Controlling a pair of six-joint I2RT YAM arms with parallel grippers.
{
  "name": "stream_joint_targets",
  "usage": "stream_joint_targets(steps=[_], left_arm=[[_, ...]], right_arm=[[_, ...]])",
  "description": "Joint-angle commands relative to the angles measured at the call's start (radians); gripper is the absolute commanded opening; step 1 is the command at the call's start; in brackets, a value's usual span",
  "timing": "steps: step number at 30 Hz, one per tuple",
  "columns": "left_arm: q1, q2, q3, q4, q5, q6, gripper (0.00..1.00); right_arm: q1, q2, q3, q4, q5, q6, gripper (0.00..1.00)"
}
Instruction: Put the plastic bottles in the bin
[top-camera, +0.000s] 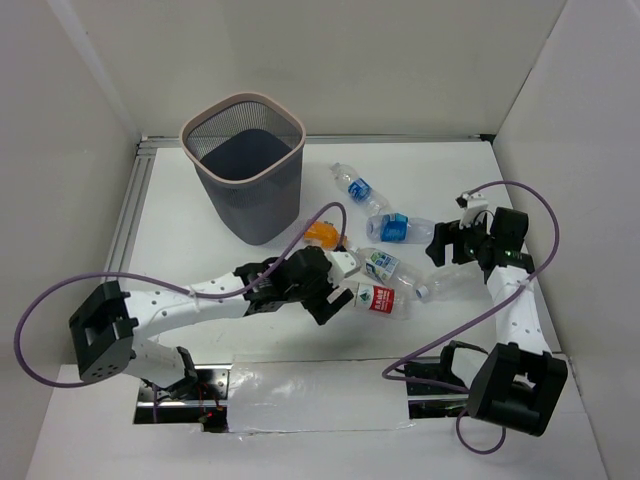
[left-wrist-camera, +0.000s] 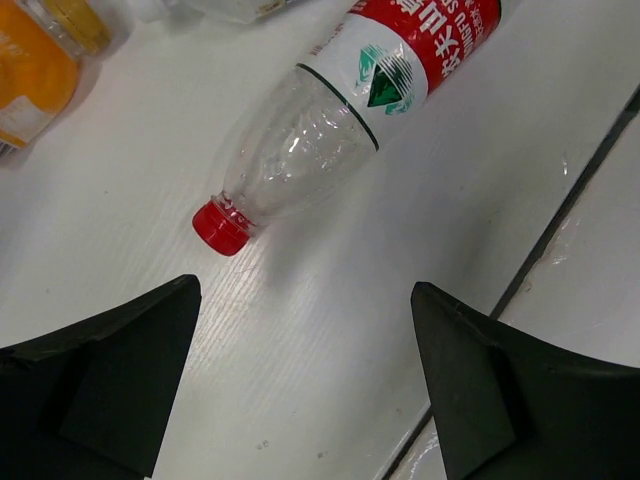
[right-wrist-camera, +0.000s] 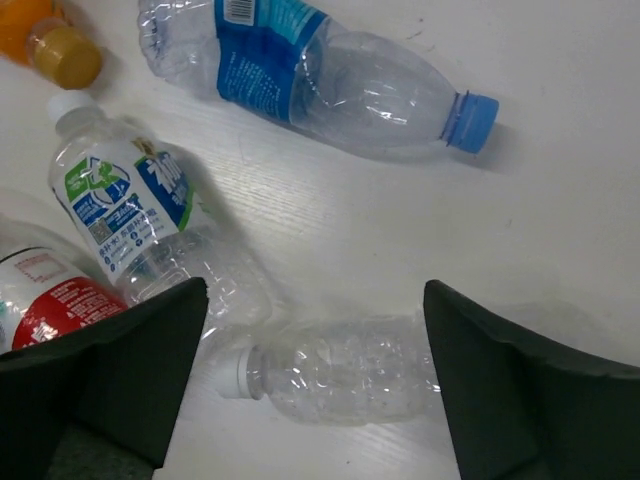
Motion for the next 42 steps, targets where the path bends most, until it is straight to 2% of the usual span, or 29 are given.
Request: stream_joint_targets(steps=[1,10,15,22,25,29,30,32,34,35,36,37,39,42], left_arm=[[-0.002,0.040,0.038,0.051,0.039,0.147,0.99],[-0.002,0.150,-0.048,0.421,0.068,0.331,0.99],[-0.012,0.262,-0.033,0.444,0.146,0.385,0.99],[-0.030,0.348,-0.022,0.524,0.118,0.406,0.99],[-0.039,0.371,-0.032,0.564,0.096,0.397,0.96],[-0.039,0.381,-0.041,0.575,0.087,0.374,0.82],[-0.039,0.381,-0.041,0.563,0.087,0.360,0.71],[-0.039,0.370,-0.041,0.552,0.087,0.345,0.56],[-0.039,0.329,-0.041,0.523,0.070,0.319,0.32],[-0.039,0.309,-0.032,0.507,0.061,0.319,0.15],[-0.050,0.284,-0.032,0.469,0.042,0.302,0.05],[-0.050,0.257,-0.022,0.454,0.003,0.293,0.00],[-0.050,0.154,-0.022,0.422,-0.017,0.284,0.00],[-0.041,0.020,0.011,0.331,-0.083,0.274,0.00]], right_arm=[[-0.005,0.013,0.042,-0.009,-0.058,-0.055,0.98],[-0.005,0.062,0.073,-0.052,-0.058,-0.085,0.99],[-0.005,0.062,0.073,-0.052,-0.058,-0.095,0.99],[-0.005,0.053,0.073,-0.052,-0.058,-0.113,0.99],[-0.005,0.053,0.082,-0.061,-0.077,-0.125,0.99],[-0.005,0.053,0.082,-0.088,-0.158,-0.205,0.99],[-0.005,0.053,0.082,-0.088,-0.176,-0.251,0.99],[-0.005,0.042,0.068,-0.101,-0.221,-0.295,0.99],[-0.005,0.031,0.059,-0.101,-0.233,-0.348,0.99],[-0.005,0.020,0.059,-0.092,-0.245,-0.348,0.99],[-0.005,0.020,0.050,-0.082,-0.245,-0.348,0.99],[-0.005,0.011,0.050,-0.082,-0.256,-0.348,0.99],[-0.005,0.002,0.060,-0.073,-0.268,-0.348,0.95],[-0.005,0.002,0.106,-0.082,-0.304,-0.338,0.65]])
